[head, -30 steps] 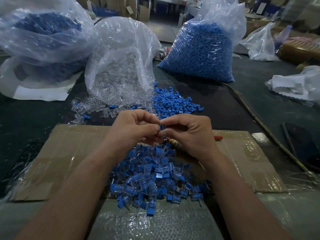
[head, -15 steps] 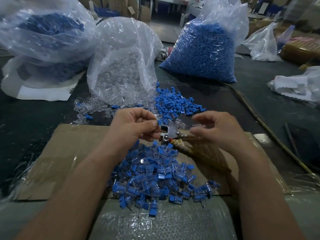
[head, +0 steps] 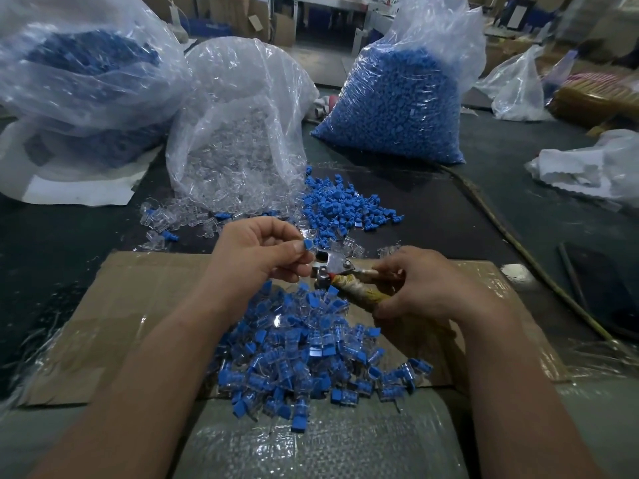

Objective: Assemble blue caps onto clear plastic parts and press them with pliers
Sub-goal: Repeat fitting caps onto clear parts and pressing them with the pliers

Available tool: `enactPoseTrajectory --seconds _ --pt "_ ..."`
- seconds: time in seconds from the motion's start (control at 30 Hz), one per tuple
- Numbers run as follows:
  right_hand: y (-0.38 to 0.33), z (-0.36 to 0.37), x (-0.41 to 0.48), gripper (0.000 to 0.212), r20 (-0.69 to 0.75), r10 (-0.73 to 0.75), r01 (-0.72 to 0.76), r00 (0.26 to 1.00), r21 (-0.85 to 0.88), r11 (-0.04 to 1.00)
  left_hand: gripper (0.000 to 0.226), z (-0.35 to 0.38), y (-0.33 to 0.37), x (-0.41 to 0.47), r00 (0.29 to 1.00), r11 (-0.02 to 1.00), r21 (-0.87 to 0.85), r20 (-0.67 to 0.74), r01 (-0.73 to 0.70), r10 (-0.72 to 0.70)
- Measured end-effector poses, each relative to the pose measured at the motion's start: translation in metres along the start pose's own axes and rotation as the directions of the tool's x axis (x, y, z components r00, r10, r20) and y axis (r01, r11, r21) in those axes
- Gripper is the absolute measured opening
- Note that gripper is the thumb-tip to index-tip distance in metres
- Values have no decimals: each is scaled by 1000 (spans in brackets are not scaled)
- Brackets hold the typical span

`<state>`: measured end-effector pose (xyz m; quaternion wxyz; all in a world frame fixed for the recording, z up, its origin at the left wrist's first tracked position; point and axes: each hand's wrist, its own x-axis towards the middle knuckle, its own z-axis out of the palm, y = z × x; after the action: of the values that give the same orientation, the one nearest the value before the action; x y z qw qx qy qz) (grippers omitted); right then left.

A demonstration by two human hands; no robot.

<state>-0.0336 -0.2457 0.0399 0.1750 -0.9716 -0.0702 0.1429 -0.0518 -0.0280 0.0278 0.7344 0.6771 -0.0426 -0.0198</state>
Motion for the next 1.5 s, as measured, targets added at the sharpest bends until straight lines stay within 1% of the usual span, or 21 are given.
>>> enactPoseTrajectory --seconds 0.17,0.23,0.3,0.4,0.5,0.6,0.7,0.8,0.87,1.07,1.37,1.5 --pt "-8 2 0 35 -68 38 -44 997 -87 995 10 1 1 0 1000 1000 -12 -3 6 -7" --pt "-11 4 1 24 -104 45 -58 994 -125 990 10 1 1 0 1000 1000 -10 -6 4 -4" --pt "-12 6 1 18 -135 42 -63 990 -159 985 11 1 2 -1 1000 1000 -8 -10 0 0" --pt "-7 7 1 14 -160 18 -40 987 -137 990 11 2 2 -1 1000 1000 -14 -19 -1 1" --pt "-3 7 3 15 -240 -47 21 970 -112 993 13 3 2 -1 999 1000 -18 -46 -24 24" --pt "-5 8 3 25 -352 -97 99 931 -13 995 14 5 3 -1 996 998 -32 -80 -48 45" --pt "-11 10 1 29 -394 -121 165 911 80 983 15 6 4 0 991 997 -23 -115 -76 73" --pt "-17 13 -1 33 -387 -164 229 907 125 965 16 6 4 0 983 994 2 -144 -110 109" --pt "-21 15 0 35 -366 -185 243 912 119 963 17 5 4 -1 978 991 25 -162 -130 133" --pt "-23 17 0 34 -325 -200 246 924 107 963 18 4 2 1 969 986 64 -190 -151 161" --pt "-25 16 -1 30 -278 -212 250 937 108 962 20 5 0 1 965 980 109 -183 -168 186" --pt "-27 16 -3 31 -283 -215 251 935 98 963 22 6 0 0 960 973 139 -185 -185 209"
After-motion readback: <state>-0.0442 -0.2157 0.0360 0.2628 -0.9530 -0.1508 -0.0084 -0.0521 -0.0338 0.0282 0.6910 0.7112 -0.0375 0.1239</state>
